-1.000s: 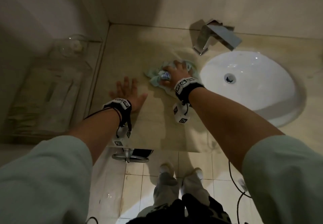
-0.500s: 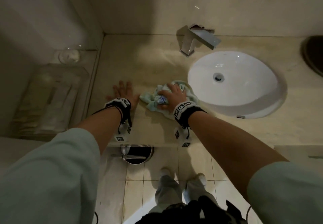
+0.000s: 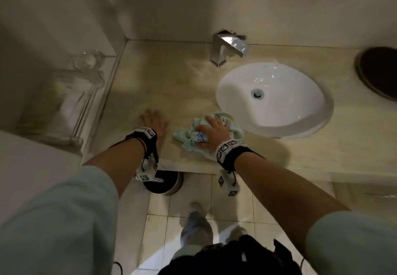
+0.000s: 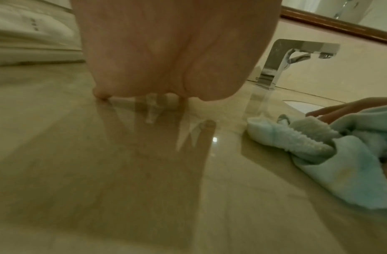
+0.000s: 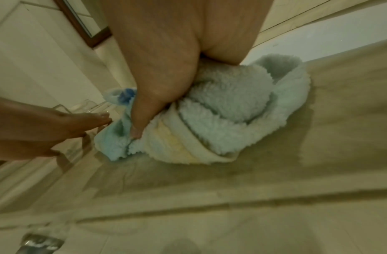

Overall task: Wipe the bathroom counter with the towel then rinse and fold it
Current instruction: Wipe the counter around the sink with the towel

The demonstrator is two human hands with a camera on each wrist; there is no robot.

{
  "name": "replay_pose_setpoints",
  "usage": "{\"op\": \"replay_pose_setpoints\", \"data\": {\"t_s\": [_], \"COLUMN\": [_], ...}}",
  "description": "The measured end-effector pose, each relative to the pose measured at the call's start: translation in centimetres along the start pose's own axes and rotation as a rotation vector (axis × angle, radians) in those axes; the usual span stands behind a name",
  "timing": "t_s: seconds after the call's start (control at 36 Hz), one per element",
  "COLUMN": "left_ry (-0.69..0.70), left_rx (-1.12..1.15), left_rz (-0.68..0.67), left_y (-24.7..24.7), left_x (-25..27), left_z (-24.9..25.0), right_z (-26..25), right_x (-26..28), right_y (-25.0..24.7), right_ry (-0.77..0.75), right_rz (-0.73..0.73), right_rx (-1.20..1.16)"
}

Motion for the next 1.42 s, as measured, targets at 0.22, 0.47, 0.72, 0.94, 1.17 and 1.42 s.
{"op": "replay_pose_setpoints", "data": {"t_s": [0.22,0.47,0.72,0.94,1.17,1.42], "left_ry": [-0.135,-0.113,-0.060,0.038,0.099,-0.043], "left_rx": [0.221,0.082,0.200,0.231,0.199,0.253], "left_rz": [0.114,-0.003,0.065,0.136,0.291,0.456], "left_y": [-0.9,1.9,-1.1,0.7,2.0,3.0], "left_x": [10.9,11.4,15.7,15.3,16.4,17.2], "left_z": [3.9,-1.7,-4.8,-6.0,-7.2,-12.1], "right_z": [1.0,0.4,-3.1,-7.1,-12.4,-18.8], "right_x": [2.4,1.3,-3.9,-9.3,-13.2,-14.9], "right_y": [0.4,-0.1,-1.1,-1.5,-1.1,1.8], "right_ry": [-0.035,0.009,0.193,0.311,0.286,0.078], "right_rz": [-0.023,-0.063,0.046,0.089,0.089,0.052], "right_rx": [-0.022,-0.054,-0.189,-0.183,-0.157,-0.134]}}
Point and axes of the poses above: each hand's wrist, its own x-axis away from the middle knuckle, its own y-axis out of the palm, z = x × y, the point moved 3 cm from there along -x, towards the middle knuckle, and after that the axes turned 11 degrees about -x, right-handed, at the moved point
